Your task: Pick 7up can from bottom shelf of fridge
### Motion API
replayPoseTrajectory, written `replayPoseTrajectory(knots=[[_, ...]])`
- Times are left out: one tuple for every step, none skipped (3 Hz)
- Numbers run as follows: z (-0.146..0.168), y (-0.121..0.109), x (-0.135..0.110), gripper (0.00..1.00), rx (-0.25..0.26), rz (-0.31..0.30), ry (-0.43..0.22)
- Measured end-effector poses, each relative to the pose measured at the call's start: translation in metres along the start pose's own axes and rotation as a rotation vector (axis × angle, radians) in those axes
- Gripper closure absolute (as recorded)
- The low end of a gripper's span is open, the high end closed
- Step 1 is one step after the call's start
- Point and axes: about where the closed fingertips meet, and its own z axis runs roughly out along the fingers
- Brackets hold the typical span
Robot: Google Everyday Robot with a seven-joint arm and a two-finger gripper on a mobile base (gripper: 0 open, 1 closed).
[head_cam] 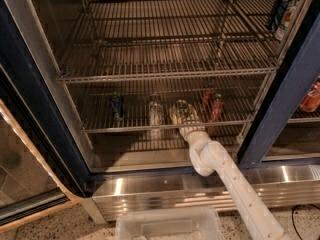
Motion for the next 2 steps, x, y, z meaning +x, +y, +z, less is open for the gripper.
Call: replayPoseTrajectory(knots=[[-0.012, 0.011, 0.0, 1.0, -0.018, -0.004, 0.017], [-0.031, 0.03, -0.001, 1.0, -0.063, 0.001, 0.022]])
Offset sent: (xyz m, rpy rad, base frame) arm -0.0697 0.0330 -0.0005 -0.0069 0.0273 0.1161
